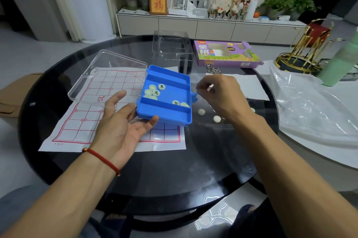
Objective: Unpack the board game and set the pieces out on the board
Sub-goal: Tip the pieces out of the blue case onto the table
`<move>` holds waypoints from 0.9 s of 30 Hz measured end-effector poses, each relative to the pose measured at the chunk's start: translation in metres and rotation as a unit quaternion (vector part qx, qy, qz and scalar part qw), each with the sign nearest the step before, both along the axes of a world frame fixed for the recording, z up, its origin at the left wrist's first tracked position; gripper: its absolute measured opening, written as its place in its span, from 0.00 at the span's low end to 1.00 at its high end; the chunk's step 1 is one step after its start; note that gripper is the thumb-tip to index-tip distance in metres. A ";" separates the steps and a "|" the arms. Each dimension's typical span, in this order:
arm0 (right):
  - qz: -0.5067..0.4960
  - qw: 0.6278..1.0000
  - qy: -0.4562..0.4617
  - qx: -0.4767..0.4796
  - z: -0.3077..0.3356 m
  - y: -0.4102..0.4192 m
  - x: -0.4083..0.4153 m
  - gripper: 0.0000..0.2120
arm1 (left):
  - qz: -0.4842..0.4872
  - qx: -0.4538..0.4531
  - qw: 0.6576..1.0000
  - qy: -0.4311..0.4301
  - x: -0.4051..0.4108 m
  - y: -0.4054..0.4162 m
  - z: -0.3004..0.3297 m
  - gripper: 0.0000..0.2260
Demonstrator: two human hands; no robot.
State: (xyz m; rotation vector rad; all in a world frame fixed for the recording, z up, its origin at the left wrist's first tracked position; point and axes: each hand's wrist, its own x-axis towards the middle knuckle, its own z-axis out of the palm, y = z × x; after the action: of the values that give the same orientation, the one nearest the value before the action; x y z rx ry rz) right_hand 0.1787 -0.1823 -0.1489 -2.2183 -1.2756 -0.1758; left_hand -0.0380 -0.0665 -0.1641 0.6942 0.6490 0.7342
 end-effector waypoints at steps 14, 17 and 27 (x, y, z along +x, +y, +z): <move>0.197 0.958 0.006 -0.210 0.016 0.000 -0.019 0.17 | -0.026 0.023 0.999 0.027 0.000 -0.010 0.006 0.17; 0.200 0.958 0.052 -0.199 0.017 0.000 -0.009 0.15 | -0.036 0.029 0.999 0.029 0.000 -0.012 0.007 0.17; 0.241 0.925 0.186 -0.227 0.029 0.006 0.009 0.09 | -0.046 -0.017 0.998 0.035 -0.001 -0.008 0.005 0.17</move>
State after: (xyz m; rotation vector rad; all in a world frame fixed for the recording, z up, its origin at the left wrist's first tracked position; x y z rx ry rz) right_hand 0.1875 -0.1767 -0.1204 -2.0587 -1.7043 0.7643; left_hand -0.0394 -0.0742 -0.1587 0.7163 0.6865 0.6158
